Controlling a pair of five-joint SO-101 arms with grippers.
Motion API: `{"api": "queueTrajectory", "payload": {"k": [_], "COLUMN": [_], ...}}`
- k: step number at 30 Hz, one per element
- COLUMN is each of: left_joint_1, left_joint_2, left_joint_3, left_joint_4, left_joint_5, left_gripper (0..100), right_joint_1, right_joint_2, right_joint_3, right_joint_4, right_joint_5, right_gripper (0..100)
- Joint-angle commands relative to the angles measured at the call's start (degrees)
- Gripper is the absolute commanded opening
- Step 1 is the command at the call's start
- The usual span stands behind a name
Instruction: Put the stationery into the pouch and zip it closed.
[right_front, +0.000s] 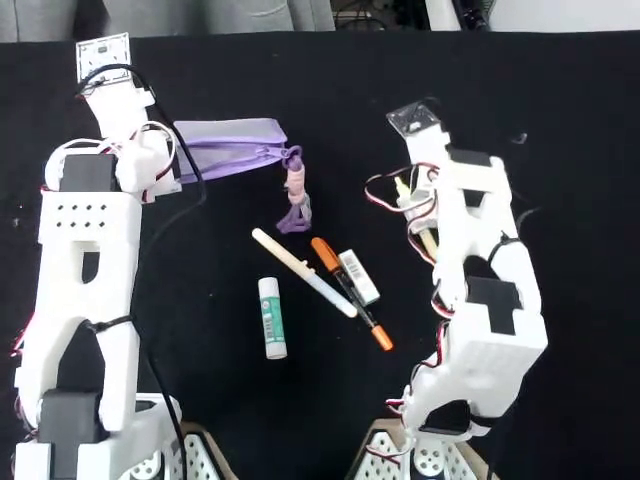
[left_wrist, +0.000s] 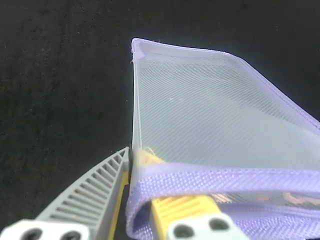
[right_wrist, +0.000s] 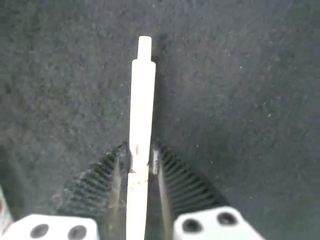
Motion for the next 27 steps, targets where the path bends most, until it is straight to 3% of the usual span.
{"api": "queueTrajectory", "payload": {"k": [1,6,12,19,27], "left_joint_1": [3.74,7.6,11.3,13.67,13.76], "left_joint_2": [-0.62,-0.62,-0.62,-0.53,0.09], "left_joint_3": [-1.1,-2.15,-11.91,-15.43,-14.9], "left_joint_4": [-0.7,0.88,10.2,13.45,13.36], "left_joint_5": [0.18,0.26,0.26,0.26,0.26], "left_gripper": [3,3,3,3,3], "right_joint_1": [-0.7,-1.05,-5.27,-13.01,-15.82], "right_joint_2": [-9.8,-23.78,-41.8,-63.69,-81.98], "right_joint_3": [-4.44,-2.86,2.77,19.21,36.7], "right_joint_4": [3.43,3.87,0.26,-13.27,-29.63], "right_joint_5": [-3.6,-8.0,-10.37,-10.46,-10.46], "right_gripper": [1.1,1.1,1.1,1.1,1.1]}}
